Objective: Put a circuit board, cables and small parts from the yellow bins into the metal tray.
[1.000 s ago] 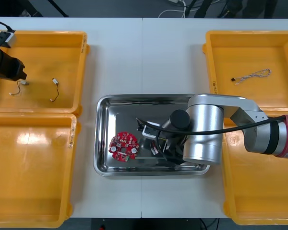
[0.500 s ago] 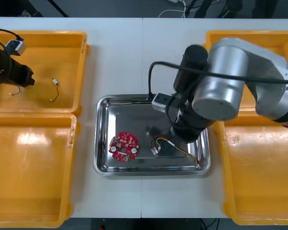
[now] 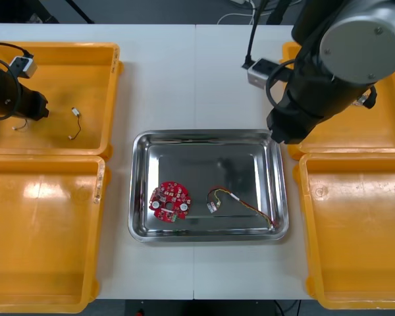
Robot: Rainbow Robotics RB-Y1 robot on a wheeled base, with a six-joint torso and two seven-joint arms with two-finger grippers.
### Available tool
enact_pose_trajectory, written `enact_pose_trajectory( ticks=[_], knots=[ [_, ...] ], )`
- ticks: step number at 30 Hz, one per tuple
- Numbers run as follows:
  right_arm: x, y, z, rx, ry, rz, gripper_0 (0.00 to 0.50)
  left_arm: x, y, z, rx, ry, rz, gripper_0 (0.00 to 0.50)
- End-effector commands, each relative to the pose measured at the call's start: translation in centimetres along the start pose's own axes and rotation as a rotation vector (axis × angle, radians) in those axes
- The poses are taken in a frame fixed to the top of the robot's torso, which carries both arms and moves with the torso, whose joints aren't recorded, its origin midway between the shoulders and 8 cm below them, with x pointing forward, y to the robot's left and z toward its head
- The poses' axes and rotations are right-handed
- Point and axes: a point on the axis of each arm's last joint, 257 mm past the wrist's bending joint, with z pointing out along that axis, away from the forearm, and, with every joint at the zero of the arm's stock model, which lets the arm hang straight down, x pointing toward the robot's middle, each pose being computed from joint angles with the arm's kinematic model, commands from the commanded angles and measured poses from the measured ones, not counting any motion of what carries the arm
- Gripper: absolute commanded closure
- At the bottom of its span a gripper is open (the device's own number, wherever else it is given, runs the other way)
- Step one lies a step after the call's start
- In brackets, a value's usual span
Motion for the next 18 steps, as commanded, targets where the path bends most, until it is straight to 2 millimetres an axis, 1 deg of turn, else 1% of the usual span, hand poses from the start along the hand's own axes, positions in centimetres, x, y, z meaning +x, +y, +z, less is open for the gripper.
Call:
enact_pose_trajectory(
  ticks=[1,6,9,12,18],
  knots=[
    [-1.8,-4.0,-2.4,0.003,-0.069,0.143,0.0,-2.9,-0.4,-1.1,-0.018,-0.042,0.18,0.0],
    [-1.4,-8.3,-3.1,0.071,-0.088,0.264,0.0,-1.8,-0.3,-0.6,-0.018,-0.025,0.179,0.0],
    [-0.8,-9.9,-2.9,0.097,-0.075,0.305,0.0,-1.3,-0.2,-0.3,-0.017,-0.018,0.18,0.0],
    [0.1,-12.1,-2.8,0.123,-0.064,0.376,0.0,-0.9,-0.2,0.0,-0.021,-0.01,0.195,0.0],
    [1.8,-14.9,-2.5,0.132,-0.042,0.474,0.0,-0.6,-0.2,0.5,-0.033,-0.012,0.209,0.0]
  ],
)
